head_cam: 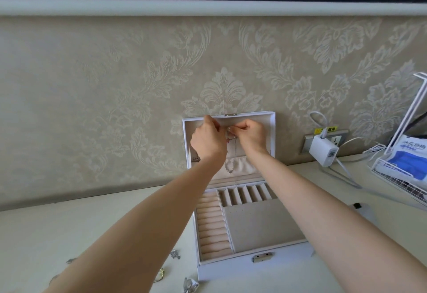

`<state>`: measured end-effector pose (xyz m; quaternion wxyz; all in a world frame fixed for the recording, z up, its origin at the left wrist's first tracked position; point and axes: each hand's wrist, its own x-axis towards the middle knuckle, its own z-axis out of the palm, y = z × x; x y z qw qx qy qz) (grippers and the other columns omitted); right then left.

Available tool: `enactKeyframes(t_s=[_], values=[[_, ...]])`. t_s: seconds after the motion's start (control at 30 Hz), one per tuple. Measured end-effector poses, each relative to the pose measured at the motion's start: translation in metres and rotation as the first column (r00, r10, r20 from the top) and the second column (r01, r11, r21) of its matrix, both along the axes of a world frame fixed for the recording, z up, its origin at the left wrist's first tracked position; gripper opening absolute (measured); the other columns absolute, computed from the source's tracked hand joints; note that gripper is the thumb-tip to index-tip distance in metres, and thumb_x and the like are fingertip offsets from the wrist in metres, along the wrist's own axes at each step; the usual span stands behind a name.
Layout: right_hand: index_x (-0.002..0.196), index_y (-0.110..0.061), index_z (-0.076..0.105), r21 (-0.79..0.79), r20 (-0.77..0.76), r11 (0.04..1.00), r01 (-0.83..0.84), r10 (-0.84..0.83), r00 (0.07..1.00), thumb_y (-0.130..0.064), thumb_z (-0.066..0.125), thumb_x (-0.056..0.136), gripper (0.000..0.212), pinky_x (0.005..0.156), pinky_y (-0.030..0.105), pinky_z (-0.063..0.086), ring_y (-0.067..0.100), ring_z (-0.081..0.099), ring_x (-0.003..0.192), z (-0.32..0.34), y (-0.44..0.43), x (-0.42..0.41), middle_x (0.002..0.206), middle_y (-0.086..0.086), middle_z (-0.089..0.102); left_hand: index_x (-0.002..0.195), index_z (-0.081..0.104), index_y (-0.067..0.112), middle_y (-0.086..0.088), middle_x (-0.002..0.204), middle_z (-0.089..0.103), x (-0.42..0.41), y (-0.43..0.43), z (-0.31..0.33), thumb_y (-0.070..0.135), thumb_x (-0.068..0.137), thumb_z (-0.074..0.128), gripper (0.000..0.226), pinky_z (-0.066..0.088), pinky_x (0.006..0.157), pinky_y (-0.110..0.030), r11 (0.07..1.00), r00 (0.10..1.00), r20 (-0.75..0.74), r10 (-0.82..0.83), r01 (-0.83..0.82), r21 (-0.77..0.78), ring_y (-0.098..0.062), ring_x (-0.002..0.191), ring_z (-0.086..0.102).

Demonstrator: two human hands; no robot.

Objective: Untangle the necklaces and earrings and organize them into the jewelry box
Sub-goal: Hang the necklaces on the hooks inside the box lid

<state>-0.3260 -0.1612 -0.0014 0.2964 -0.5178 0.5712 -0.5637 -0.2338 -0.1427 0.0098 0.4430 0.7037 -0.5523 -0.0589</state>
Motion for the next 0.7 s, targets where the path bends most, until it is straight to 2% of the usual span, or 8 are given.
enactKeyframes(t_s=[0.07,0.17,0.27,0.33,0.47,0.53,0.6,0.7], values=[[0.061,-0.022,0.06,-0.013,-0.064,0.997,0.07,-0.07,0.995,-0.017,0.073,0.075,0.02,0.073,0.034,0.05,0.013,0.063,0.072,0.001,-0.002,0.005,0.066,-0.011,0.064,0.095,0.058,0.014,-0.006,0.09,0.067,-0.002,-0.001,0.0,0.018,0.088,0.052,0.01,0.035,0.063,-0.03,1.0,0.999,-0.036,0.03,-0.029,0.011,-0.03,0.086,0.06],[0.071,-0.019,0.063,-0.017,-0.174,0.989,0.144,-0.145,0.974,-0.024,0.071,0.076,0.011,0.069,0.03,0.046,0.013,0.06,0.075,0.005,-0.001,0.01,0.072,-0.01,0.064,0.093,0.059,0.013,-0.006,0.089,0.067,-0.004,-0.003,0.0,0.019,0.087,0.053,0.01,0.035,0.064,-0.029,0.997,0.987,-0.146,0.071,-0.065,0.048,-0.028,0.086,0.06],[0.077,-0.017,0.065,0.039,-0.194,0.986,0.164,-0.153,0.969,-0.027,0.072,0.077,0.012,0.066,0.026,0.041,0.012,0.058,0.073,0.009,0.0,0.012,0.077,-0.008,0.065,0.086,0.065,0.011,-0.008,0.087,0.068,-0.005,-0.006,-0.004,0.023,0.083,0.057,0.015,0.039,0.062,-0.03,0.988,0.959,-0.259,0.113,-0.08,0.135,-0.03,0.083,0.063],[0.074,-0.017,0.068,0.116,-0.121,0.982,0.151,-0.137,0.983,-0.024,0.075,0.074,0.011,0.067,0.023,0.042,0.01,0.058,0.071,0.01,0.0,0.01,0.073,-0.008,0.065,0.08,0.069,0.012,-0.01,0.088,0.068,-0.006,-0.005,-0.006,0.025,0.08,0.059,0.016,0.043,0.061,-0.029,0.98,0.922,-0.362,0.138,-0.074,0.184,-0.032,0.081,0.064],[0.059,-0.017,0.065,0.192,0.08,0.979,0.076,-0.093,0.992,-0.011,0.077,0.07,0.018,0.061,0.02,0.042,0.009,0.059,0.062,0.011,-0.002,0.006,0.06,-0.008,0.063,0.079,0.064,0.011,-0.009,0.1,0.069,-0.009,-0.002,-0.009,0.03,0.083,0.06,0.02,0.055,0.076,-0.037,0.979,0.839,-0.528,0.134,-0.031,0.2,-0.031,0.085,0.066],[0.061,-0.015,0.065,0.223,0.115,0.973,0.061,-0.089,0.989,-0.011,0.077,0.07,0.015,0.054,0.019,0.041,0.006,0.056,0.055,0.01,-0.002,0.006,0.058,-0.006,0.064,0.091,0.059,0.012,-0.007,0.1,0.068,-0.007,0.001,-0.009,0.032,0.084,0.063,0.022,0.054,0.078,-0.035,0.979,0.8,-0.584,0.137,-0.02,0.203,-0.029,0.09,0.065],[0.058,-0.014,0.062,0.255,0.166,0.966,0.047,-0.091,0.982,-0.012,0.078,0.069,0.019,0.051,0.021,0.038,0.006,0.052,0.049,0.008,-0.003,0.005,0.057,-0.005,0.064,0.111,0.059,0.011,-0.005,0.099,0.068,-0.004,0.002,-0.011,0.036,0.081,0.067,0.04,0.051,0.073,-0.031,0.972,0.79,-0.594,0.153,-0.013,0.233,-0.026,0.091,0.065],[0.058,-0.013,0.058,0.268,0.22,0.963,0.037,-0.098,0.97,-0.015,0.081,0.066,0.025,0.056,0.024,0.038,0.013,0.051,0.054,0.001,-0.004,0.003,0.064,-0.001,0.063,0.092,0.067,0.015,-0.005,0.092,0.07,-0.002,0.005,-0.011,0.032,0.079,0.068,0.022,0.052,0.071,-0.03,0.969,0.802,-0.584,0.129,0.022,0.245,-0.025,0.083,0.066]])
